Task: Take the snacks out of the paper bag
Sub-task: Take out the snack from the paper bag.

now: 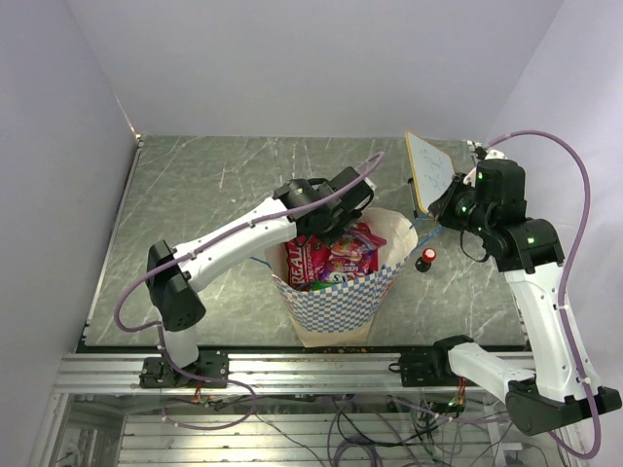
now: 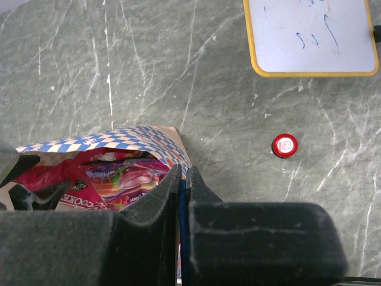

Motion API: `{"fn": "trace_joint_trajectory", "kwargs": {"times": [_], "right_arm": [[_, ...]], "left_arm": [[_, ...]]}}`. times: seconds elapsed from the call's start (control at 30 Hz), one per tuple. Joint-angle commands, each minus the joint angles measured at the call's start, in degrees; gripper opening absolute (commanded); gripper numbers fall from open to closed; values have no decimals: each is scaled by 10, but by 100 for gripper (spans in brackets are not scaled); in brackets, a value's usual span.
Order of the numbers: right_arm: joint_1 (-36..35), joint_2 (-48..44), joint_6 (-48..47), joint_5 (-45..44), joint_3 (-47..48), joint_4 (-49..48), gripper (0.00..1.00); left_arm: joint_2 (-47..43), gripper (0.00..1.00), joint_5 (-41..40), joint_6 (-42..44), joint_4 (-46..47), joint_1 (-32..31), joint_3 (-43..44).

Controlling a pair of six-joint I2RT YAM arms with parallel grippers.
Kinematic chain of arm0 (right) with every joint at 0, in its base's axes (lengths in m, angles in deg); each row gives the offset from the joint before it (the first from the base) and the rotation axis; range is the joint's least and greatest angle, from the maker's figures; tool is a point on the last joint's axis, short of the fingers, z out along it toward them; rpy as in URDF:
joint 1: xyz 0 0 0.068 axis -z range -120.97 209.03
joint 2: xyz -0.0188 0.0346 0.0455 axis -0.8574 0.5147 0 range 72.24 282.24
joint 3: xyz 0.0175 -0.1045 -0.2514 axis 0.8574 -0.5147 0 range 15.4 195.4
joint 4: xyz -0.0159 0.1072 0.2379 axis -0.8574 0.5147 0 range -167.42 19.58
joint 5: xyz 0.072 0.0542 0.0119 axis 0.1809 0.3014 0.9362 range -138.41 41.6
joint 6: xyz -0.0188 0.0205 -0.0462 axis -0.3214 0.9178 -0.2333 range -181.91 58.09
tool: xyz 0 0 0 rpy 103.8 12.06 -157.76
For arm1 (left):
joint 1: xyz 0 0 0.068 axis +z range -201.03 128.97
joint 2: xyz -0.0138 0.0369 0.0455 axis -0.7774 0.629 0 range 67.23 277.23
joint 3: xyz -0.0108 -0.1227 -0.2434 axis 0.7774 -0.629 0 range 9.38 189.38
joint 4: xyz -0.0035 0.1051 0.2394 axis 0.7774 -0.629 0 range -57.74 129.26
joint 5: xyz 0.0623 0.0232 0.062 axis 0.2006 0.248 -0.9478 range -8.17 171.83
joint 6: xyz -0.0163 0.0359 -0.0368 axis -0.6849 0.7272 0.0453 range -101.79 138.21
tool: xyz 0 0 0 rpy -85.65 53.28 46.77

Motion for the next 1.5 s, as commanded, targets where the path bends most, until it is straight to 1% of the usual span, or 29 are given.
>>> {"fn": "trace_joint_trajectory", "kwargs": {"times": [0.0,0.1,0.2,0.3,0.4,0.5,0.67,0.83,0.9,1.07,1.23,1.47], "right_arm": [[3,-9,-3,2,-5,-15,1],[3,-10,-3,2,-5,-15,0],[3,-12,-3,0,-6,-17,0],[3,-12,-3,0,-7,-20,0],[3,-11,-2,6,-9,-24,0],[3,-10,-1,11,-12,-30,0],[3,-8,0,14,-11,-36,0],[3,-13,3,9,-13,-36,0],[3,-14,7,8,-14,-36,0],[2,-13,13,20,-18,-39,0],[3,-12,13,14,-12,-35,0],[3,-10,23,27,-14,-36,0]], "left_arm": [[22,63,-11,22,9,9,13],[28,57,11,23,20,9,9],[29,61,38,19,30,9,-2],[30,63,47,20,41,10,-15],[41,61,42,19,32,10,-7],[52,56,34,23,23,9,2],[55,42,32,24,10,9,14],[45,16,42,10,-1,9,32],[42,8,40,3,-9,9,37],[26,7,51,-9,-25,9,50],[-11,7,68,-29,-29,9,67],[-41,7,78,-53,-50,9,126]]}}
